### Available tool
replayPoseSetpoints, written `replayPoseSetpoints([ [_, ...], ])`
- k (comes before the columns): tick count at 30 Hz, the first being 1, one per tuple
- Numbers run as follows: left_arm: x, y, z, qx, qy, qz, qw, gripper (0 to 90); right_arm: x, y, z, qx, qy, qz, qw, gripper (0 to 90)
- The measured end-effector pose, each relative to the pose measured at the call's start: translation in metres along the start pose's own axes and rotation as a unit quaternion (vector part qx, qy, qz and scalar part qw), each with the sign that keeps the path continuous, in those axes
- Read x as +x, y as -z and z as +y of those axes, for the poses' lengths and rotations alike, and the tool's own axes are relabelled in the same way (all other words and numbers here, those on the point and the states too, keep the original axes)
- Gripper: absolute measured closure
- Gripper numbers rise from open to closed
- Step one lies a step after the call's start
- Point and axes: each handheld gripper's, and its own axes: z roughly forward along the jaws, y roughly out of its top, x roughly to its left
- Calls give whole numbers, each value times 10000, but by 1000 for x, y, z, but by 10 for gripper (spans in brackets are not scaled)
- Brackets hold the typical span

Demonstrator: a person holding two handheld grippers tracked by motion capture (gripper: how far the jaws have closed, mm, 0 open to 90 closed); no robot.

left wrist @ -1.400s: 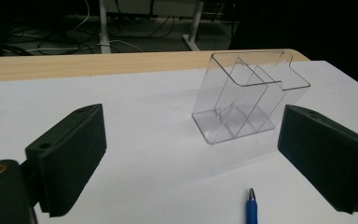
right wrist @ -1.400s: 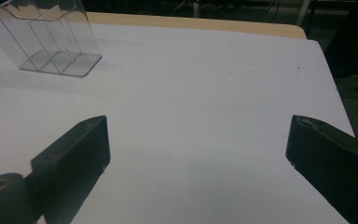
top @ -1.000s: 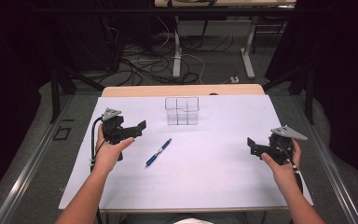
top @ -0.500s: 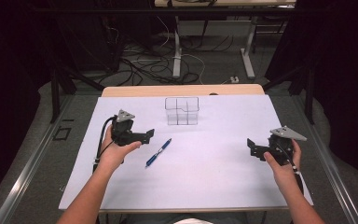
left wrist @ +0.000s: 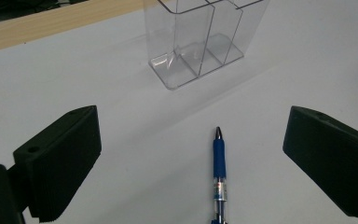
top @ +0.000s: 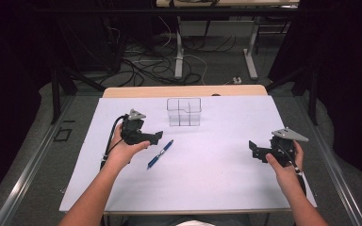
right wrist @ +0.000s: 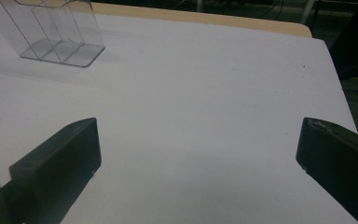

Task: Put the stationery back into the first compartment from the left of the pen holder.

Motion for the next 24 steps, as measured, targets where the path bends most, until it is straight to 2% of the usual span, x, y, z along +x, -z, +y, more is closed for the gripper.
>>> replayPoseSetpoints([
  [9,-2,-1,15,443,-256,-63,9987,75,0,0,0,22,-6,25,10000,0],
  [15,0,-2,24,624,-139,-261,9976,117,0,1,0,26,17,24,10000,0],
  [24,-3,-7,31,1100,-420,-160,9929,176,0,1,0,56,-23,48,10000,0],
])
